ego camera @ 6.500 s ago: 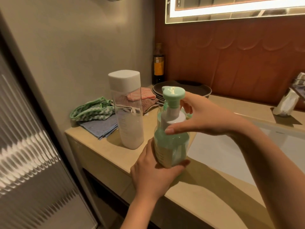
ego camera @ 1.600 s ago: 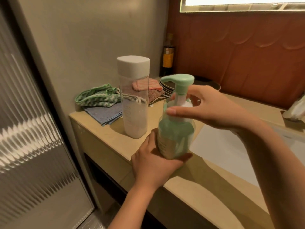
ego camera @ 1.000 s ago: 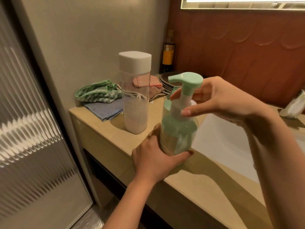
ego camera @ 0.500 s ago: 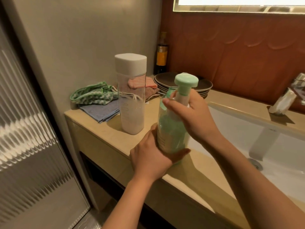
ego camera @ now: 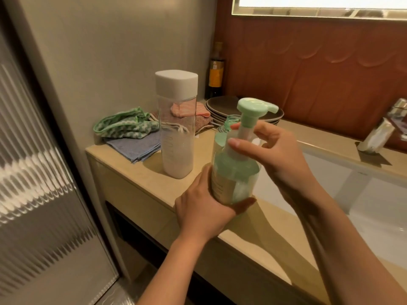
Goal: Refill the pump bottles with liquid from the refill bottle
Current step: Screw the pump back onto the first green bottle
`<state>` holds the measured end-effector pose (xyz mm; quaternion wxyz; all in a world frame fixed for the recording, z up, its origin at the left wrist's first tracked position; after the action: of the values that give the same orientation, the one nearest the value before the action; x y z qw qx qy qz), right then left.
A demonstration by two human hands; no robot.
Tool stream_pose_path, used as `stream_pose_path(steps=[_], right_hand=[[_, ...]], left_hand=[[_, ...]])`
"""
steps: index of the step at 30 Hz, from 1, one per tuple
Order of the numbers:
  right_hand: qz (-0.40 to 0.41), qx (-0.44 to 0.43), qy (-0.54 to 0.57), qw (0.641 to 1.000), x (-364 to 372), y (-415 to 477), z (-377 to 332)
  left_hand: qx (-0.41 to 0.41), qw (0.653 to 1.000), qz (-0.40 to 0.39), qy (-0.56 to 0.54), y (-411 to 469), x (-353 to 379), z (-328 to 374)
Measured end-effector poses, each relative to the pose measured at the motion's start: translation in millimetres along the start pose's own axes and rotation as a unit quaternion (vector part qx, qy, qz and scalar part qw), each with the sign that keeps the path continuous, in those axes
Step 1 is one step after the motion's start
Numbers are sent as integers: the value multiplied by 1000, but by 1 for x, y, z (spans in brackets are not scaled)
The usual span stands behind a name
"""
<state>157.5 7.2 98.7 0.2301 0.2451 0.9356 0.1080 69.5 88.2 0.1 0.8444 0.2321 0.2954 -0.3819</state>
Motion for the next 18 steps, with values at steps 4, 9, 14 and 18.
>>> stream_pose_path(steps=[4,9,14,18], right_hand=[[111,14,-65,992,-3,2,-4],[120,6,-176,977,2,9,-7],[-37,2,-147,988,15,7,-3],[-124,-15,-44,991,18,3,-8]], left_hand=[[-15,1000,-18,-6,0,3,-3],[-15,1000,-15,-1,0,3,-4],[-14,1000,-19,-14,-1,2,1],[-18,1000,-25,-6,0,3,-1]])
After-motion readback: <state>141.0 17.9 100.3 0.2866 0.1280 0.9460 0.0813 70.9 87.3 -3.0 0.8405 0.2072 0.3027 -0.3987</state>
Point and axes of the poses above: each hand's wrist, its own y-axis towards the middle knuckle, its own x-axis out of the palm, z = x × y, the point moved 10 cm from there along y, towards the middle knuckle, and after that the axes turned 14 degrees about -z, right-handed, at the moved point
